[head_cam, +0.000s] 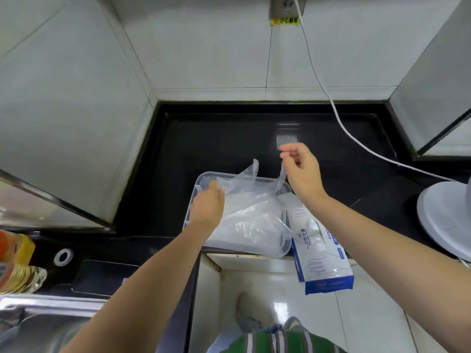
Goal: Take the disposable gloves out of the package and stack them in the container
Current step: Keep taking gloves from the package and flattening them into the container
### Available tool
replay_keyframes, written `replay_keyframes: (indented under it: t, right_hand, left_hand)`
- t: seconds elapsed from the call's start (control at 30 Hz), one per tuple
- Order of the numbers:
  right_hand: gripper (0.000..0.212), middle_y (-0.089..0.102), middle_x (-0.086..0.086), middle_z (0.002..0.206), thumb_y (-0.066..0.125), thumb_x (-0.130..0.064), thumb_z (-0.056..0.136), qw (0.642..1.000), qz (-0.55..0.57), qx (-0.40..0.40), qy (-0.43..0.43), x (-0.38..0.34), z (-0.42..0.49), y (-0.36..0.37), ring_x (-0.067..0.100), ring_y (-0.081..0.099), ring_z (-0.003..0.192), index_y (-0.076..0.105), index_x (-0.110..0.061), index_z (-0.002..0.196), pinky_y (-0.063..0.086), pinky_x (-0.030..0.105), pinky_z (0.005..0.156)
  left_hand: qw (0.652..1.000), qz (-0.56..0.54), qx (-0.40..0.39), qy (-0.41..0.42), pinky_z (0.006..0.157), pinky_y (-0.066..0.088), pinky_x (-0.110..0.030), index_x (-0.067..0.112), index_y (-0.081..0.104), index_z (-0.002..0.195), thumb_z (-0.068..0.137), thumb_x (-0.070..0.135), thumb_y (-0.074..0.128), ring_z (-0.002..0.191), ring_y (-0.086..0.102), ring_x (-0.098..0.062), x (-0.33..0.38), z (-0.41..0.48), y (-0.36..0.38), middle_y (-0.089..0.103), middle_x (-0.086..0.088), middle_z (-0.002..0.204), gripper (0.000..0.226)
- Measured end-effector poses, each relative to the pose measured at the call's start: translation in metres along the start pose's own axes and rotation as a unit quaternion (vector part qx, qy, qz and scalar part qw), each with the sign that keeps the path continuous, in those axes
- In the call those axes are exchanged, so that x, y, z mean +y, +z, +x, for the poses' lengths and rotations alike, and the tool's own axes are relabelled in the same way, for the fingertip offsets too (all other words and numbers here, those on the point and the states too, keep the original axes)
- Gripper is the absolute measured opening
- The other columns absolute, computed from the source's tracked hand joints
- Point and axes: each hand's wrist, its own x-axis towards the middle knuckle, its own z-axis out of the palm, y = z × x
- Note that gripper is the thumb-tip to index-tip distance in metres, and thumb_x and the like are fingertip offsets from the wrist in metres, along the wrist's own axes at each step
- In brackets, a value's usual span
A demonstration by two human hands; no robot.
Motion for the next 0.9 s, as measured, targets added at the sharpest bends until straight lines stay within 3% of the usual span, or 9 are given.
replay_keyframes:
  t: [0.13,0.23,0.3,0.37,0.47,0.6,0.73,0.83,0.9]
  right_hand:
    - [0.025,0.067,0.002,0.087,0.055,0.003,0.088,0.985,-0.046,-0.113,-0.123,-0.011,-0.021,0.033,0.006,0.058,0.071,0.072,-0.014,0.089,0.044,0.014,0.067]
    - [0.019,0.066,0.007,0.09,0.054,-0.005,0.094,0.948,-0.159,-0.275,0.006,0.004,-0.027,0.057,0.021,0.065,0.073,0.068,-0.014,0.104,0.055,0.034,0.07]
    - [0.034,0.062,0.012,0.108,0.054,-0.012,0.096,0.871,-0.287,-0.371,0.145,0.018,-0.029,0.065,0.029,0.068,0.086,0.052,-0.019,0.13,0.059,0.041,0.079]
    - [0.053,0.059,0.014,0.119,0.053,-0.014,0.097,0.829,-0.337,-0.4,0.196,0.03,-0.033,0.068,0.031,0.068,0.095,0.035,-0.023,0.145,0.059,0.04,0.084]
    - [0.068,0.055,0.013,0.129,0.053,-0.015,0.095,0.821,-0.343,-0.411,0.198,0.043,-0.036,0.074,0.03,0.063,0.106,0.02,-0.026,0.154,0.056,0.04,0.09]
    - [0.077,0.054,0.01,0.13,0.056,-0.012,0.093,0.809,-0.342,-0.43,0.206,0.054,-0.041,0.083,0.028,0.061,0.11,0.014,-0.027,0.156,0.053,0.04,0.095]
    - [0.083,0.054,0.008,0.116,0.057,-0.004,0.088,0.803,-0.345,-0.441,0.201,0.059,-0.043,0.084,0.028,0.061,0.099,0.015,-0.027,0.156,0.057,0.037,0.082]
    - [0.092,0.044,0.008,0.141,0.064,-0.012,0.089,0.789,-0.366,-0.455,0.192,0.062,-0.044,0.079,0.026,0.049,0.12,0.005,-0.029,0.158,0.048,0.03,0.087]
    - [0.102,0.041,0.009,0.14,0.07,-0.018,0.087,0.779,-0.38,-0.458,0.198,0.066,-0.043,0.073,0.027,0.049,0.119,-0.003,-0.031,0.156,0.05,0.029,0.081]
  left_hand:
    - [0.996,0.091,-0.01,0.005,0.056,0.054,-0.026,0.006,0.029,0.143,0.102,0.017,0.044,0.064,0.063,-0.015,-0.003,0.001,0.006,0.061,-0.006,0.08,0.045]
    - [0.987,0.159,-0.017,0.012,0.06,0.055,-0.026,0.005,0.028,0.141,0.099,0.014,0.05,0.073,0.066,-0.017,-0.006,0.002,0.01,0.064,-0.007,0.09,0.048]
    - [0.987,0.158,-0.038,0.005,0.057,0.049,-0.021,0.008,0.025,0.143,0.1,0.015,0.05,0.075,0.062,-0.015,-0.006,0.002,0.01,0.061,-0.007,0.095,0.05]
    - [0.986,0.158,-0.051,0.007,0.056,0.045,-0.018,0.011,0.023,0.145,0.1,0.016,0.049,0.074,0.057,-0.013,-0.003,0.002,0.012,0.059,-0.006,0.099,0.052]
    - [0.989,0.145,0.008,0.019,0.068,0.051,-0.023,0.011,0.039,0.128,0.093,0.008,0.053,0.084,0.057,-0.018,0.001,0.002,0.014,0.055,-0.009,0.11,0.038]
    - [0.966,0.179,0.091,0.161,0.073,0.048,-0.031,0.014,0.055,0.101,0.075,-0.002,0.061,0.086,0.05,-0.022,0.01,0.003,0.018,0.053,-0.005,0.099,0.032]
    - [0.981,0.114,-0.142,0.064,0.08,0.048,-0.032,0.011,0.055,0.122,0.09,0.016,0.06,0.106,0.059,-0.028,0.014,0.011,0.036,0.059,-0.01,0.119,0.032]
    - [0.965,0.098,-0.242,-0.035,0.089,0.047,-0.034,0.019,0.024,0.147,0.088,0.022,0.067,0.123,0.049,-0.033,-0.008,0.016,0.055,0.035,-0.016,0.144,0.073]
    - [0.955,0.091,-0.274,-0.069,0.091,0.047,-0.038,0.03,0.001,0.151,0.084,0.026,0.07,0.128,0.041,-0.036,-0.023,0.018,0.064,0.015,-0.015,0.152,0.096]
